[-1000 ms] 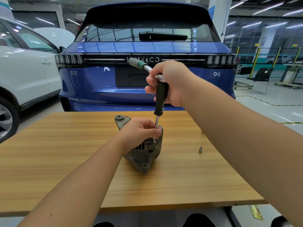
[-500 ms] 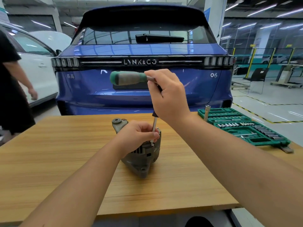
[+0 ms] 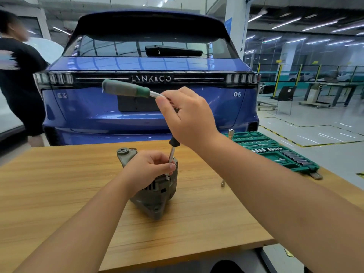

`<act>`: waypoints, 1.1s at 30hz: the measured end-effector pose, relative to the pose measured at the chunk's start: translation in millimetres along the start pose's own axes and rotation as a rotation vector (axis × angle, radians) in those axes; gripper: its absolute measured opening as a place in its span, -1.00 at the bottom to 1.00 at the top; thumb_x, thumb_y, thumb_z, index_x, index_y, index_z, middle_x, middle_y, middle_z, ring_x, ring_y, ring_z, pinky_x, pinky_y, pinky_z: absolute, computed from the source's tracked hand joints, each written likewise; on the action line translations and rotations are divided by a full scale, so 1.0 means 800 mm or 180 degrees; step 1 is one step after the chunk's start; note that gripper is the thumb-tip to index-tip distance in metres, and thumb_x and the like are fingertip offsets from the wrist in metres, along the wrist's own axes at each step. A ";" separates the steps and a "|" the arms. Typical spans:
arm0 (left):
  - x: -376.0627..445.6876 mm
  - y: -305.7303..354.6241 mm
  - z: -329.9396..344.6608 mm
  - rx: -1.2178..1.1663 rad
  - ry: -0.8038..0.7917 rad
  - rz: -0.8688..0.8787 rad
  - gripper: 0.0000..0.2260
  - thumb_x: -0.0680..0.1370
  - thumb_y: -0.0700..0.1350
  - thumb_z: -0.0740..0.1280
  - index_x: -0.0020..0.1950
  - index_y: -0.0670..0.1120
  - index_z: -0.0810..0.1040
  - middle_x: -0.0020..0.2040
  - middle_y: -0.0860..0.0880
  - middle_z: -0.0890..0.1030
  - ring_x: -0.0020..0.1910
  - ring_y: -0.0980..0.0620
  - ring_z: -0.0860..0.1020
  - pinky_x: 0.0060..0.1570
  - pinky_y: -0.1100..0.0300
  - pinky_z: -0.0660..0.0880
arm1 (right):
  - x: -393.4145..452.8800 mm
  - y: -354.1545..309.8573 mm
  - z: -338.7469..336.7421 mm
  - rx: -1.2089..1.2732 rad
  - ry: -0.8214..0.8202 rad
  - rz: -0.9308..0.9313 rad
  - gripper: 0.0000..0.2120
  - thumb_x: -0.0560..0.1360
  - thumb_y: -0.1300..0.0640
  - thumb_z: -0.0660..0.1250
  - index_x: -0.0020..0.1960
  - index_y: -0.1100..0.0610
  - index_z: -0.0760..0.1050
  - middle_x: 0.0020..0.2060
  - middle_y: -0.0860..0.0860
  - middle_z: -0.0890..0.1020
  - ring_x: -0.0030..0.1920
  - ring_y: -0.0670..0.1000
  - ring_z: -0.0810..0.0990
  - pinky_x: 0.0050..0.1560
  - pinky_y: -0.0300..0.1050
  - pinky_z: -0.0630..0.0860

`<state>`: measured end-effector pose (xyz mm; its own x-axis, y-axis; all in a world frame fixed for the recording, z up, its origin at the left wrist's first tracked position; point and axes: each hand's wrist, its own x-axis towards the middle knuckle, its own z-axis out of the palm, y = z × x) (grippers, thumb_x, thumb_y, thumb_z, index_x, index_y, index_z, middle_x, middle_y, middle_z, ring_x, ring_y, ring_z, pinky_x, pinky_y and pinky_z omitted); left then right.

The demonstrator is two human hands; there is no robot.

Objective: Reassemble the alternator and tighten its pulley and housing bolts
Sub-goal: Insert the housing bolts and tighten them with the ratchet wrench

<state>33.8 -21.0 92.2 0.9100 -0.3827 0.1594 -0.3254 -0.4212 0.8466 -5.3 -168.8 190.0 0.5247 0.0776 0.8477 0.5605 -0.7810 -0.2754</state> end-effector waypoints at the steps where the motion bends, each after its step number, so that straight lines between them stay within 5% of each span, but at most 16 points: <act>1: 0.000 0.000 0.000 -0.0004 -0.0006 -0.0003 -0.87 0.55 0.00 0.50 -0.07 0.28 0.70 -0.11 0.14 0.74 -0.10 0.23 0.67 0.06 0.08 0.53 | 0.010 -0.002 -0.006 -0.0339 -0.0190 0.0161 -0.65 0.67 -0.04 0.20 -0.22 0.05 0.56 -0.38 -0.05 0.46 -0.33 0.03 0.44 -0.29 -0.06 0.30; 3: 0.000 0.000 -0.002 -0.0003 -0.0029 -0.0012 -0.87 0.54 0.01 0.50 -0.07 0.28 0.70 -0.10 0.15 0.74 -0.09 0.25 0.67 0.02 0.11 0.51 | 0.036 -0.005 -0.019 -0.0762 -0.0715 0.0643 -0.61 0.65 -0.02 0.18 -0.33 0.07 0.36 -0.47 -0.04 0.39 -0.44 0.04 0.34 -0.41 -0.10 0.19; 5: -0.001 0.001 -0.002 0.0018 -0.0056 -0.0012 -0.87 0.55 0.01 0.49 -0.07 0.29 0.69 -0.10 0.16 0.74 -0.10 0.27 0.65 -0.01 0.14 0.49 | 0.049 -0.013 -0.030 -0.0519 -0.1200 0.1204 -0.73 0.64 0.06 0.22 -0.22 0.14 0.39 -0.39 -0.02 0.47 -0.40 0.04 0.42 -0.44 -0.11 0.28; 8: -0.003 0.002 -0.002 0.0013 -0.0093 -0.0006 -0.86 0.56 0.01 0.48 -0.08 0.30 0.69 -0.09 0.16 0.74 -0.10 0.28 0.65 -0.04 0.17 0.47 | 0.054 -0.013 -0.038 0.1715 -0.1227 0.2580 -0.92 0.61 0.19 0.25 -0.01 0.20 0.48 -0.39 0.04 0.63 -0.38 0.02 0.65 -0.09 -0.03 0.63; 10: -0.003 0.003 -0.002 0.0018 -0.0100 -0.0005 -0.85 0.56 0.00 0.48 -0.07 0.31 0.69 -0.09 0.17 0.74 -0.09 0.28 0.65 -0.03 0.17 0.48 | 0.042 -0.008 -0.035 0.3277 -0.1123 0.3160 -0.88 0.61 0.17 0.20 0.12 0.14 0.46 -0.30 0.04 0.71 -0.26 0.06 0.72 0.13 0.15 0.52; 15: -0.003 0.002 -0.003 -0.0042 -0.0048 -0.0018 -0.81 0.56 0.01 0.48 -0.06 0.36 0.67 -0.09 0.21 0.73 -0.09 0.34 0.64 -0.05 0.20 0.45 | 0.013 0.001 0.002 0.4783 -0.0372 0.2985 -0.80 0.67 0.05 0.19 0.16 0.10 0.54 -0.08 -0.08 0.74 -0.10 -0.07 0.69 0.13 -0.01 0.44; 19: -0.003 -0.001 -0.004 -0.0028 -0.0032 0.0027 -0.82 0.57 0.00 0.47 -0.07 0.33 0.69 -0.09 0.19 0.74 -0.08 0.28 0.65 -0.01 0.16 0.50 | 0.003 -0.010 0.022 0.2871 0.0130 0.1327 -0.84 0.66 0.12 0.24 0.21 0.00 0.52 0.10 -0.07 0.67 0.09 -0.09 0.61 0.14 -0.23 0.51; 22: -0.004 -0.003 -0.006 -0.0031 -0.0055 0.0069 -0.86 0.57 -0.01 0.48 -0.07 0.27 0.71 -0.09 0.14 0.74 -0.05 0.19 0.68 0.07 0.08 0.53 | -0.008 -0.014 0.038 0.1413 0.0263 -0.0033 -0.77 0.59 0.34 0.25 0.20 0.27 0.59 0.04 -0.02 0.56 0.04 -0.17 0.51 0.07 -0.42 0.42; 28: -0.003 -0.004 -0.005 0.0019 -0.0061 0.0063 -0.86 0.57 0.01 0.47 -0.06 0.29 0.70 -0.10 0.16 0.74 -0.09 0.24 0.66 -0.01 0.14 0.50 | -0.010 -0.019 0.040 0.1019 0.0213 -0.0071 -0.80 0.54 0.32 0.24 0.10 0.28 0.58 -0.01 0.00 0.53 -0.09 -0.01 0.51 -0.09 0.01 0.52; 33: -0.003 -0.004 -0.002 0.0047 0.0026 0.0073 -0.93 0.59 -0.01 0.46 -0.08 0.14 0.72 -0.13 0.14 0.73 -0.10 0.19 0.67 -0.05 0.17 0.49 | -0.006 -0.003 0.025 0.0410 -0.0479 -0.0139 -0.47 0.63 -0.09 0.07 0.52 0.13 0.32 0.26 0.00 0.47 0.11 -0.06 0.47 0.00 0.02 0.51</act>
<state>33.0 -16.9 89.7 0.9043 -0.3857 0.1827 -0.3498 -0.4245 0.8351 3.6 -155.1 177.8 0.5826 0.2088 0.7855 0.6571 -0.6898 -0.3039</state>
